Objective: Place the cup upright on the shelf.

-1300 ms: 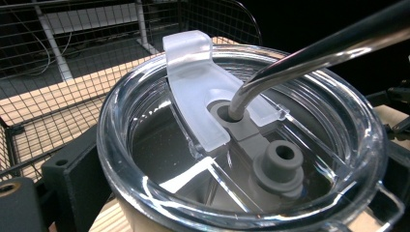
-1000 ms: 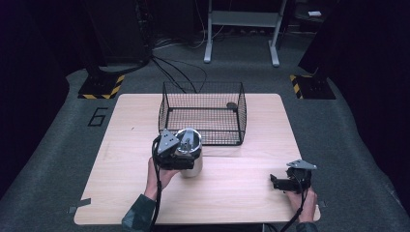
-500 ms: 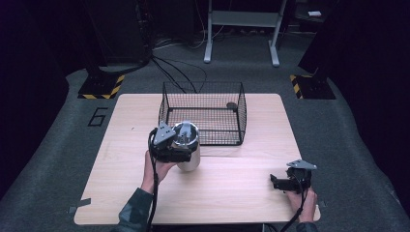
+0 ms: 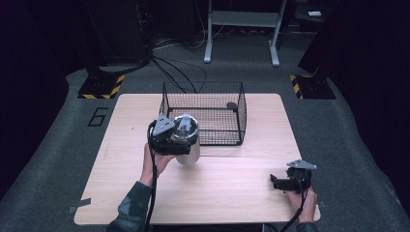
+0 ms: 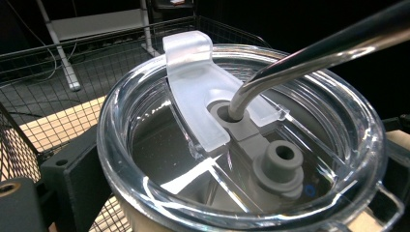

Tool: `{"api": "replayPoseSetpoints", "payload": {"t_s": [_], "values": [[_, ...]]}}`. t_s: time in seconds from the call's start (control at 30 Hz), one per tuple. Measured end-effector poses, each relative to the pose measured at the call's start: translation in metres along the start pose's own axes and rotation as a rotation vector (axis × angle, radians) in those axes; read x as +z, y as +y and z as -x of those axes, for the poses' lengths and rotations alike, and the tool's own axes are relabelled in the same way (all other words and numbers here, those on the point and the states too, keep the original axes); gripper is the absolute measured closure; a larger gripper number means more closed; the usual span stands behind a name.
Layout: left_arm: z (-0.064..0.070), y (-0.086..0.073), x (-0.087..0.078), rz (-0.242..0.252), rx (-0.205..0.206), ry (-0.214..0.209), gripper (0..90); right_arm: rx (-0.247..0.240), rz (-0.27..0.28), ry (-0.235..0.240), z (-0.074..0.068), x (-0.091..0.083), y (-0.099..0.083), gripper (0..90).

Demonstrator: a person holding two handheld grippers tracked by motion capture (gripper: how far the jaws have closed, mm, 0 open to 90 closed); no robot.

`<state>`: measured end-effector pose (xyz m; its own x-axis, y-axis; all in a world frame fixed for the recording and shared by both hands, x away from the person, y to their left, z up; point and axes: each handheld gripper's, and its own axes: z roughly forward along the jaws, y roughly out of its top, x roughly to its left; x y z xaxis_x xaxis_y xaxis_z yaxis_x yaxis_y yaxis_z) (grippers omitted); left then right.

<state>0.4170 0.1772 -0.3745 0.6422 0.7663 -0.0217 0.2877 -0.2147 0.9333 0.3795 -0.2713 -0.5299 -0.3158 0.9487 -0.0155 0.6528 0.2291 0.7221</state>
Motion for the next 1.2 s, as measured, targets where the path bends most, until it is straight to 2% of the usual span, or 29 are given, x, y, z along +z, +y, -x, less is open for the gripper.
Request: {"api": "replayPoseSetpoints", "payload": {"t_s": [0.63, 0.93, 1.2], "values": [[-0.011, 0.027, 0.001, 0.007, -0.003, -0.012, 3.8, 0.002, 0.001, 0.0, 0.0, 0.0, 0.0, 0.3], [-0.017, 0.044, 0.004, 0.017, -0.001, -0.008, 3.8, -0.001, 0.0, 0.0, 0.0, 0.0, 0.0, 0.3], [-0.022, 0.052, 0.006, 0.025, 0.003, 0.002, 3.8, 0.001, 0.0, 0.0, 0.0, 0.0, 0.0, 0.3]]}}
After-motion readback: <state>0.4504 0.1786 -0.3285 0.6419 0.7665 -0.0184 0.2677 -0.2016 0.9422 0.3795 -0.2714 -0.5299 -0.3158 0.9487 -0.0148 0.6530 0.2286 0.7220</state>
